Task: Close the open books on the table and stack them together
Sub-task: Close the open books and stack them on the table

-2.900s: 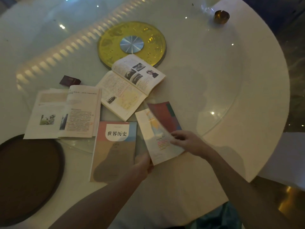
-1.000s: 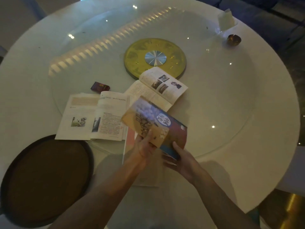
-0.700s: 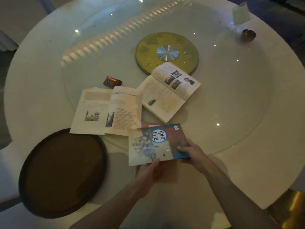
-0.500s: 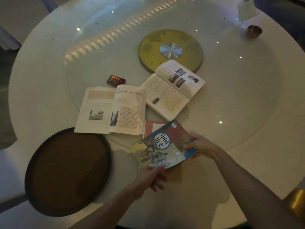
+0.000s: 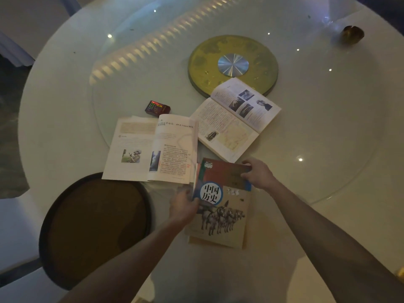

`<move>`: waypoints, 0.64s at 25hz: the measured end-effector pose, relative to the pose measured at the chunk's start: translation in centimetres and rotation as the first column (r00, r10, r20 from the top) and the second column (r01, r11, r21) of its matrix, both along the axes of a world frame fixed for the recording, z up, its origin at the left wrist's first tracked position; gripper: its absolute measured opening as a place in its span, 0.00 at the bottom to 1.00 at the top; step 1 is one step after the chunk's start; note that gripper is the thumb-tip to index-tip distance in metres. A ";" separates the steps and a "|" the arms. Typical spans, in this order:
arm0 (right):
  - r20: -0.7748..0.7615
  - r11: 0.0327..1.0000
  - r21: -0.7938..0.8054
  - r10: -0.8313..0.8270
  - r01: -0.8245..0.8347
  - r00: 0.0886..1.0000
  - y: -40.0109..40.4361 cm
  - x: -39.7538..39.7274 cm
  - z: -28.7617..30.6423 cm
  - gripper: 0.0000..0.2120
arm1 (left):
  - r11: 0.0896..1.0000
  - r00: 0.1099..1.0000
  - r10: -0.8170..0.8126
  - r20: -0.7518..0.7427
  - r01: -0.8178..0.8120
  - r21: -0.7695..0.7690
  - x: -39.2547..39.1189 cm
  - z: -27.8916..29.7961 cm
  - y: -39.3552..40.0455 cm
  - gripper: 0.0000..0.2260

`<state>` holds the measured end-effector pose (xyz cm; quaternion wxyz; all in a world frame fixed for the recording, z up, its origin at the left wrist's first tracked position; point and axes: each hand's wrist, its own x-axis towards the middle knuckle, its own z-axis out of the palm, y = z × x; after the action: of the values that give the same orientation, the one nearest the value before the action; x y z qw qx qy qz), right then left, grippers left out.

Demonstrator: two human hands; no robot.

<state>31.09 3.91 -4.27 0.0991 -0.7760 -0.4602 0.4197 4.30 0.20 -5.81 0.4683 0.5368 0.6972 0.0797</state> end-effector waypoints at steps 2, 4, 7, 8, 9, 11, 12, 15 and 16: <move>-0.054 0.956 0.070 -0.280 0.284 0.958 -1.7 -0.6 -0.5 0.23 | 0.998 0.996 -0.002 0.086 0.007 -0.056 -0.2 -0.8 -0.7 0.13; -0.013 0.894 0.107 -0.437 0.436 0.899 -4.1 -1.1 -0.9 0.13 | 0.999 0.997 -0.048 0.063 0.049 -0.015 -0.4 -1.0 -1.2 0.14; -0.023 0.918 -0.009 -0.396 0.395 0.918 -8.0 -2.8 -1.9 0.04 | 0.986 0.987 -0.154 -0.036 0.156 0.058 -0.4 -1.4 -1.9 0.13; -0.038 0.927 -0.035 -0.375 0.374 0.926 -8.9 -3.6 -2.1 0.06 | 0.984 0.985 -0.161 -0.055 0.165 0.066 -0.5 -1.6 -2.3 0.12; -0.035 0.933 -0.022 -0.359 0.358 0.933 -9.4 -4.2 -2.3 0.05 | 0.983 0.985 -0.161 -0.069 0.166 0.075 -0.5 -1.8 -2.6 0.11; 0.004 0.942 0.044 -0.335 0.334 0.942 -9.7 -4.9 -2.5 0.08 | 0.983 0.985 -0.158 -0.063 0.163 0.088 -0.7 -2.1 -3.2 0.10; 0.032 0.947 0.069 -0.317 0.314 0.948 -9.7 -5.0 -2.6 0.10 | 0.982 0.986 -0.160 -0.050 0.164 0.094 -0.8 -2.1 -3.3 0.11; 0.066 0.958 0.082 -0.280 0.274 0.958 -9.8 -5.2 -2.6 0.11 | 0.981 0.985 -0.170 0.008 0.168 0.092 -1.5 -2.1 -3.0 0.11; 0.073 0.956 0.074 -0.290 0.284 0.954 -9.7 -5.3 -2.4 0.08 | 0.986 0.988 -0.147 0.040 0.144 0.084 -1.8 -2.0 -2.7 0.11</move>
<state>25.79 -5.83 -6.68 0.1639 -0.8480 -0.3593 0.3535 2.49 -2.48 -7.77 0.4668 0.6029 0.6413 0.0859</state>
